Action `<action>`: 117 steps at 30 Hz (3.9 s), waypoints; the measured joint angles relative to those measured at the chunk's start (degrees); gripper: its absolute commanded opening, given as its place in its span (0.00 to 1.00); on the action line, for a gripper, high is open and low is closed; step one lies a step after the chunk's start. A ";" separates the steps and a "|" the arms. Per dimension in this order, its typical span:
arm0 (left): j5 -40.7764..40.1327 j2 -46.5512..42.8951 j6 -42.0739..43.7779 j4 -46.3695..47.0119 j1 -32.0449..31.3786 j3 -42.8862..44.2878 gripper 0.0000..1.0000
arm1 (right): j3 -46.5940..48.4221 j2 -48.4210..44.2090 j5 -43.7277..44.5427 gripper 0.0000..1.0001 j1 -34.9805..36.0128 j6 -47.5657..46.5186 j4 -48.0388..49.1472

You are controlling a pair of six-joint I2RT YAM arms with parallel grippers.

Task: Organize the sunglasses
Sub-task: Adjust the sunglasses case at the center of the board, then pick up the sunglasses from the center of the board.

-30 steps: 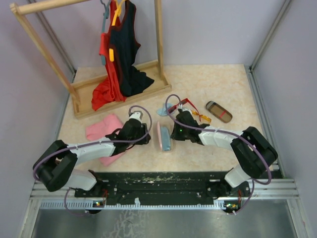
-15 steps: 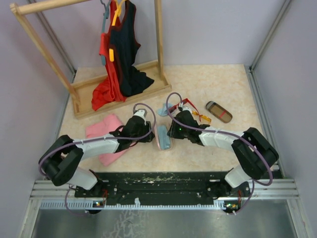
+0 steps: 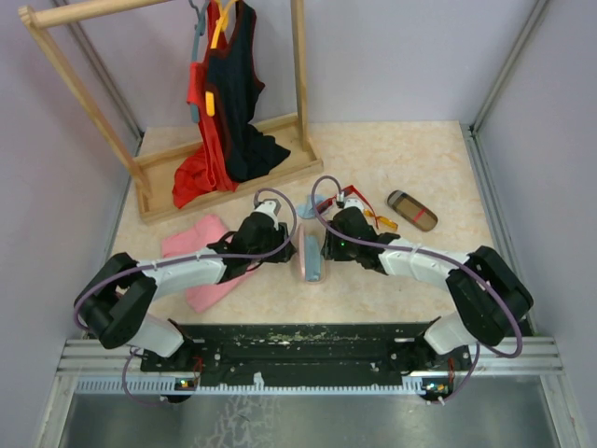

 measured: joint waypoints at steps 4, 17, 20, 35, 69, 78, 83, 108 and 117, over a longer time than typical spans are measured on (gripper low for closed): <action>0.50 0.02 0.42 -0.02 0.00 0.39 0.49 | 0.00 -0.83 -0.46 0.40 0.00 -2.40 -0.35; 0.76 -0.66 0.59 -1.40 0.00 0.42 0.50 | -2.01 -8.85 2.38 0.48 0.00 -3.89 -1.07; 0.26 -1.88 0.59 -1.68 0.00 0.42 0.50 | -2.89 -12.61 3.45 0.47 0.00 -3.93 -1.05; -0.85 -3.30 0.61 -2.54 0.00 -0.44 0.49 | -5.27 -19.17 8.33 0.47 -0.07 -4.42 -1.81; -6.05 -11.80 0.61 -6.29 0.00 -6.43 0.50 | -2.78 -19.45 15.04 0.48 -0.98 -5.81 -10.38; -8.50 -16.70 1.01 -8.90 0.00 -7.45 0.50 | 3.30 -16.26 16.39 0.48 -6.99 -7.96 -15.85; -9.64 -19.15 1.29 -9.86 0.00 -7.72 0.51 | 4.63 -12.37 16.72 0.48 -12.46 -8.41 -18.53; -9.31 -21.53 1.90 -9.99 0.00 -7.76 0.51 | -2.51 -2.99 4.98 0.43 -27.89 2.25 -7.19; -9.14 -23.76 1.90 -10.69 0.00 -7.76 0.51 | -2.60 0.44 4.13 0.27 -28.59 2.62 -4.42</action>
